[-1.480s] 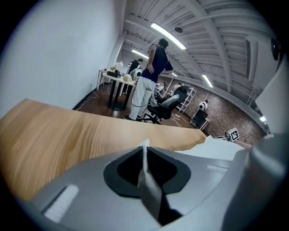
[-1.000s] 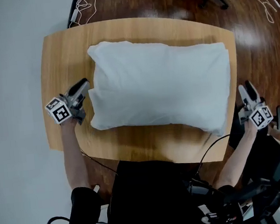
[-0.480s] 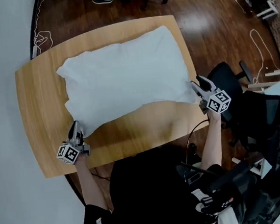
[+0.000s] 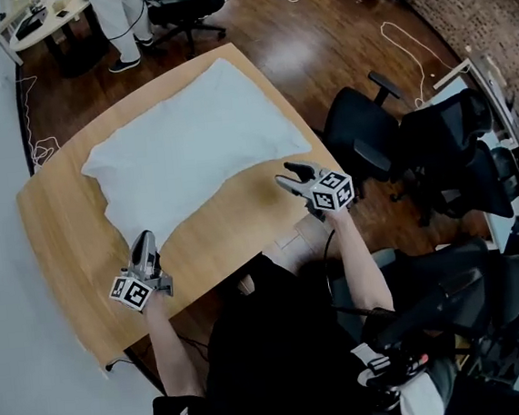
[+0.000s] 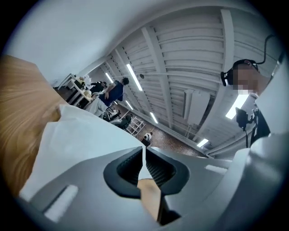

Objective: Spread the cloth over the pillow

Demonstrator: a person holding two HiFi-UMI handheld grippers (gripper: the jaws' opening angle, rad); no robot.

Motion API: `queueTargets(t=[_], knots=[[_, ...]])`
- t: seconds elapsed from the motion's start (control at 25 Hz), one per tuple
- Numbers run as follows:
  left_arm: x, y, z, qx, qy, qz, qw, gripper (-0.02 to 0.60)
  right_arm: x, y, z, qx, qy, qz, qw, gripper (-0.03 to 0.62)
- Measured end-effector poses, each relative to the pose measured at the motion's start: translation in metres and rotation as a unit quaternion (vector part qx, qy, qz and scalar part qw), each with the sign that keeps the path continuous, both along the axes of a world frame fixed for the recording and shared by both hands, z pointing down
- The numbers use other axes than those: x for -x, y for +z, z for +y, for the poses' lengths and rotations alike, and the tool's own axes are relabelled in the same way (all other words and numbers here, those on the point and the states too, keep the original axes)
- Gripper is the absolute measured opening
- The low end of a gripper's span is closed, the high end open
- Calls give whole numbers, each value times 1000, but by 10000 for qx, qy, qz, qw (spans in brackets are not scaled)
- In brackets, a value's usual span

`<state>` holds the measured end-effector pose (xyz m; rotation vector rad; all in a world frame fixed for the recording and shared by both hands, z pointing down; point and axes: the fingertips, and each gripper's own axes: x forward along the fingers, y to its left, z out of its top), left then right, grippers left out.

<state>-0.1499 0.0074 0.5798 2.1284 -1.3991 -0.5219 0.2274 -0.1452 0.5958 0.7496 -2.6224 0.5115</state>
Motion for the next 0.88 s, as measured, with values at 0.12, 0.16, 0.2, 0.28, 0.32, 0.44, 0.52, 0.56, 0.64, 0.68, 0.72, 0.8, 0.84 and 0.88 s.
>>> queueTargets(t=[0.12,0.16,0.2,0.28,0.32,0.44,0.52,0.56,0.64,0.68,0.72,0.8,0.84,0.88], knots=[[20,75,-12,931,-1,-35,9957,12,-15,38,-57,257,195,637,9974,192],[24,91,-4,1211,-125,21,9926,12,-23,52,-74,433,350,737,9957,190],[26,97,7,1342,-267,101,9905,1,-37,69,-87,620,578,903,9923,190],[23,86,31,1252,-504,179,9907,0,-76,107,-104,1040,1262,1408,9764,189],[21,77,42,1152,-614,112,9914,0,-97,123,-108,1252,1664,1546,9658,174],[15,60,73,1015,-983,-44,9900,0,-124,140,-92,1612,2334,995,9537,107],[5,48,88,903,-1251,-20,9880,0,-106,122,-66,1560,1956,242,9679,107],[-6,38,92,808,-1344,6,9876,0,-88,103,-48,1512,1560,-204,9759,107],[-41,4,89,559,-1377,47,9889,0,-33,59,-1,1502,454,-1042,9821,107],[-64,-16,82,393,-1300,50,9907,0,0,34,28,1510,-191,-1348,9791,106],[-91,-33,70,201,-1131,39,9934,0,32,9,59,1485,-830,-1587,9726,98],[-159,-60,39,-214,-502,1,9985,0,77,-38,122,1338,-1936,-1945,9523,83],[-198,-74,23,-429,-111,-15,9990,0,86,-57,147,1209,-2318,-2035,9435,81],[-235,-88,10,-646,254,-32,9976,0,89,-71,165,1044,-2571,-2061,9384,78]])
